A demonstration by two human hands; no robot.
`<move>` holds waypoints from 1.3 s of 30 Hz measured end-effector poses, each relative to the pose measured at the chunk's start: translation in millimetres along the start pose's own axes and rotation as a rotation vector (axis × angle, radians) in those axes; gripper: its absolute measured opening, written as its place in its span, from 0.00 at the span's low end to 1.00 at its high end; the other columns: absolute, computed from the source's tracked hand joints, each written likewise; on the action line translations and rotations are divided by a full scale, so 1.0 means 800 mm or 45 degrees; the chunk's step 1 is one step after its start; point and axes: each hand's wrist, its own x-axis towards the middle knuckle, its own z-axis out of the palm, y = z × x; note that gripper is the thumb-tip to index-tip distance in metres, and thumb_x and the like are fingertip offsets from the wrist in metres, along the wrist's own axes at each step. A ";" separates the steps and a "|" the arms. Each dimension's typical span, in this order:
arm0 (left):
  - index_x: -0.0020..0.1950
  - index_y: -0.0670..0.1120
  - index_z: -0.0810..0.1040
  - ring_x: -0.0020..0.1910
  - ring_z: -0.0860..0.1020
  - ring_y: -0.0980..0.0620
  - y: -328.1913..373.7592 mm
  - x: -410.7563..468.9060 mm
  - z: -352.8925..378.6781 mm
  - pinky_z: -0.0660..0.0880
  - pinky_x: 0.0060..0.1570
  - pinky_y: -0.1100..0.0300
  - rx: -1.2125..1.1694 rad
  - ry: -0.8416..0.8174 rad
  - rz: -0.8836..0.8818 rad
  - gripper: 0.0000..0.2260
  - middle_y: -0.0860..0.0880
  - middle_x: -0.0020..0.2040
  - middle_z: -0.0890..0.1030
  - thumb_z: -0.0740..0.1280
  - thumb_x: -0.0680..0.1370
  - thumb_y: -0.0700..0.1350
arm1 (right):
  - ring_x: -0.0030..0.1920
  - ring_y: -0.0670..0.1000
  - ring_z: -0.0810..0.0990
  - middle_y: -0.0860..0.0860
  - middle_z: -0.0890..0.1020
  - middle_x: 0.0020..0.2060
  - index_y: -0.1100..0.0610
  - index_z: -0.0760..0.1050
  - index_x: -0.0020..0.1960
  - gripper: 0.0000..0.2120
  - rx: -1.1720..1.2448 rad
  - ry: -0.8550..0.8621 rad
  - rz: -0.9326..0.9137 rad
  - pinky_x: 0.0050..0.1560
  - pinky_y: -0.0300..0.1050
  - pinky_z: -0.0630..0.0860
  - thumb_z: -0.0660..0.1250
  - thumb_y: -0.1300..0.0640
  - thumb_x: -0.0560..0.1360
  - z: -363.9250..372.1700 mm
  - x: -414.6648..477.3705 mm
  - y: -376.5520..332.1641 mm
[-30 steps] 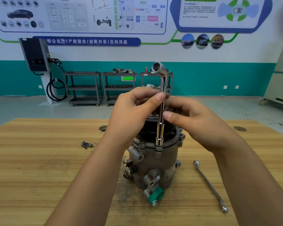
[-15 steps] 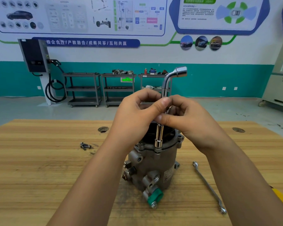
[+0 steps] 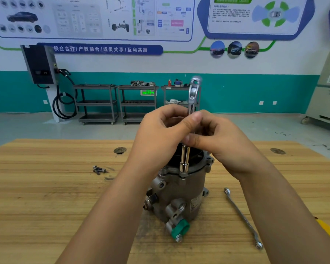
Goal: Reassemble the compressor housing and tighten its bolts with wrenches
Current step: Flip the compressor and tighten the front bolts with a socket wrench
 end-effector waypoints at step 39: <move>0.44 0.43 0.77 0.35 0.80 0.52 0.041 0.013 0.037 0.80 0.40 0.59 -0.526 0.403 -0.032 0.17 0.47 0.37 0.83 0.56 0.80 0.53 | 0.37 0.47 0.71 0.49 0.74 0.40 0.56 0.78 0.40 0.07 -0.113 -0.037 -0.054 0.40 0.39 0.69 0.72 0.53 0.65 0.003 0.001 -0.005</move>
